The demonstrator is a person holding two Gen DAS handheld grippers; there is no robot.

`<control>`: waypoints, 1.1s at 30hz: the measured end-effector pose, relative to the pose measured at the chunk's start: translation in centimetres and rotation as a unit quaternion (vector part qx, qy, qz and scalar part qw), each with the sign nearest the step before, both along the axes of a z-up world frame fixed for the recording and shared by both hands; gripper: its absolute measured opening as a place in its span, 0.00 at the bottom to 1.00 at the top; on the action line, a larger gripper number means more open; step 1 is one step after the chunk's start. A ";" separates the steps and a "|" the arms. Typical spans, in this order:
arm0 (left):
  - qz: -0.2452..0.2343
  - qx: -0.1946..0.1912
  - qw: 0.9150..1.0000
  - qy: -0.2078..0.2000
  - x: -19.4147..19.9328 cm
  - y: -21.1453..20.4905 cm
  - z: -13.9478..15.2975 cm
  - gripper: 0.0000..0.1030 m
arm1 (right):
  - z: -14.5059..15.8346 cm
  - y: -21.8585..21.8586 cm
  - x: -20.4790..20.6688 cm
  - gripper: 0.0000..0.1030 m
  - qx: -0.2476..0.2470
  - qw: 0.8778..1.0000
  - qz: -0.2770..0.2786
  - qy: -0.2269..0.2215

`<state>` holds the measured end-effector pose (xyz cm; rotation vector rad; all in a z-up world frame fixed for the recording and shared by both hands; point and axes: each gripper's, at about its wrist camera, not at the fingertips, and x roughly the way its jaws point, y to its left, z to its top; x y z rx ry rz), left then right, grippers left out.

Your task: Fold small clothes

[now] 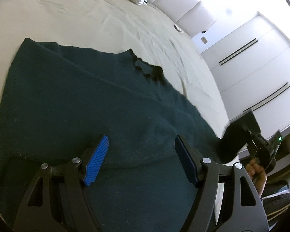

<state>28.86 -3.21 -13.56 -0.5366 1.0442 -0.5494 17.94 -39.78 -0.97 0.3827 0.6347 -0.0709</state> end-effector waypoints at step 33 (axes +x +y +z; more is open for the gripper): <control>-0.065 0.008 0.996 0.053 2.4 -6.7 -1.6 0.07 | -13.0 2.3 -11.2 0.67 0.291 0.955 0.039 0.037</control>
